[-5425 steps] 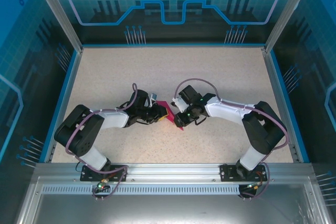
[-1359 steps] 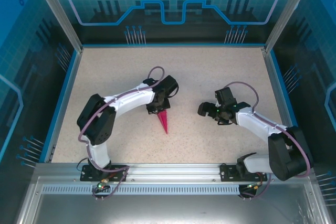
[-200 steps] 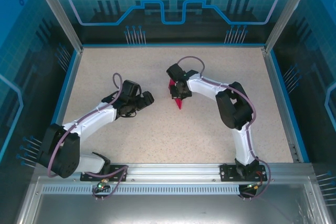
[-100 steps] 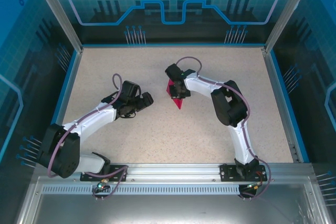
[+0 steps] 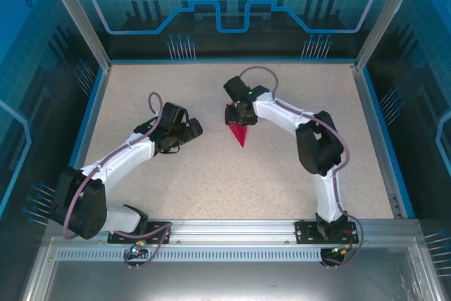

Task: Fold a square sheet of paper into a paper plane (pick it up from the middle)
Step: Move the paper plane to the center of the table, then reset both arms

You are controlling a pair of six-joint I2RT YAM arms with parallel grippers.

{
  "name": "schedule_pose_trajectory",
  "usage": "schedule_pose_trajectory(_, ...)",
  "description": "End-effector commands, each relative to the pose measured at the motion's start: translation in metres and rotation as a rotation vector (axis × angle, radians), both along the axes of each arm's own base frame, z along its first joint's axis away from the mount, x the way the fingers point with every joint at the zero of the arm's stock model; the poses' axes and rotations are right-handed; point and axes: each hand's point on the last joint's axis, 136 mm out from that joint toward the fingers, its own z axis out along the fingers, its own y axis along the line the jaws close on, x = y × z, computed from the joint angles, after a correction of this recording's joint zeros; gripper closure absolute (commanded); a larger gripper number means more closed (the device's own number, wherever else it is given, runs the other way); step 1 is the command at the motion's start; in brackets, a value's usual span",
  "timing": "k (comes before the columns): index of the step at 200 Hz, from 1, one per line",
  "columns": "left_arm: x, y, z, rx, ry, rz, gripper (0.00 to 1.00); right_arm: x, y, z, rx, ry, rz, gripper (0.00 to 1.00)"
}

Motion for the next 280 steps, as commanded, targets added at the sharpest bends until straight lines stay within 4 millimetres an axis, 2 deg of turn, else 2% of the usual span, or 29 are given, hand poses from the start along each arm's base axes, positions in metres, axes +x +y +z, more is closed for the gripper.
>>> schedule_pose_trajectory(1, 0.009, 0.024, 0.024, 0.097, -0.044, 0.054, 0.01, 0.003, -0.015, 0.085, 0.103, -0.151, -0.044, 0.29)
schedule_pose_trajectory(15, 0.012, 0.037, 0.035, 0.147, -0.064, 0.077, 0.01, 0.001, -0.036, 0.104, 0.088, -0.212, -0.072, 0.20)
schedule_pose_trajectory(40, 0.014, 0.066, 0.049, 0.265, -0.101, 0.117, 0.01, -0.004, -0.097, 0.134, -0.028, -0.368, -0.144, 0.02)
schedule_pose_trajectory(62, 0.014, 0.089, 0.056, 0.346, -0.181, 0.133, 0.01, -0.013, -0.153, 0.142, -0.097, -0.444, -0.183, 0.01)
schedule_pose_trajectory(80, 0.009, 0.111, 0.055, 0.448, -0.205, 0.167, 0.01, -0.023, -0.206, 0.137, -0.197, -0.503, -0.272, 0.01)
schedule_pose_trajectory(99, 0.008, 0.126, 0.048, 0.552, -0.229, 0.170, 0.01, -0.035, -0.255, 0.131, -0.304, -0.599, -0.365, 0.01)
schedule_pose_trajectory(107, 0.008, 0.130, 0.044, 0.587, -0.244, 0.169, 0.01, -0.038, -0.271, 0.125, -0.327, -0.639, -0.388, 0.01)
schedule_pose_trajectory(120, 0.012, 0.130, 0.035, 0.619, -0.284, 0.130, 0.01, -0.049, -0.294, 0.103, -0.356, -0.662, -0.427, 0.01)
schedule_pose_trajectory(147, 0.015, 0.134, 0.030, 0.617, -0.338, 0.111, 0.01, -0.066, -0.325, 0.072, -0.423, -0.675, -0.496, 0.01)
schedule_pose_trajectory(162, 0.014, 0.137, 0.025, 0.601, -0.365, 0.111, 0.01, -0.070, -0.333, 0.050, -0.413, -0.643, -0.513, 0.01)
schedule_pose_trajectory(187, 0.019, 0.139, 0.016, 0.547, -0.431, 0.068, 0.01, -0.068, -0.328, 0.025, -0.397, -0.633, -0.458, 0.01)
schedule_pose_trajectory(238, 0.033, 0.128, 0.009, 0.474, -0.589, -0.055, 0.01, -0.040, -0.299, 0.028, -0.317, -0.788, -0.276, 0.01)
schedule_pose_trajectory(280, 0.044, 0.116, 0.009, 0.441, -0.666, -0.133, 0.01, -0.036, -0.271, 0.030, -0.205, -0.863, -0.148, 0.01)
